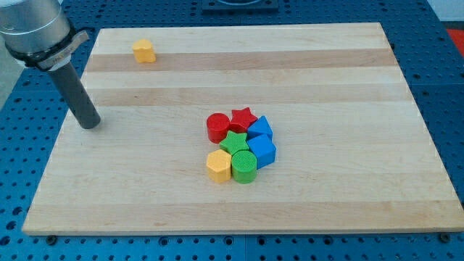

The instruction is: Point your arm towards the yellow heart

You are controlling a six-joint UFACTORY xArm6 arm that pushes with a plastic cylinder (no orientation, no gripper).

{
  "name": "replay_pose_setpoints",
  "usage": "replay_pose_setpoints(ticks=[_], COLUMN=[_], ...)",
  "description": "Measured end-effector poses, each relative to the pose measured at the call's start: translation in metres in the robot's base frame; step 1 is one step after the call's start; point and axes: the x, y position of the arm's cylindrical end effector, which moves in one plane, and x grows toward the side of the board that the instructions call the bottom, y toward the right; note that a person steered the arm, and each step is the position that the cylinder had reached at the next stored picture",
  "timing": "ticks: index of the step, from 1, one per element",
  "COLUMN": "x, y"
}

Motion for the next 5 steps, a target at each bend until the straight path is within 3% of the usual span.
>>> replay_pose_setpoints(ticks=[2,4,5], x=[-0.073,-0.149,-0.194], y=[0.021,0.125,0.125])
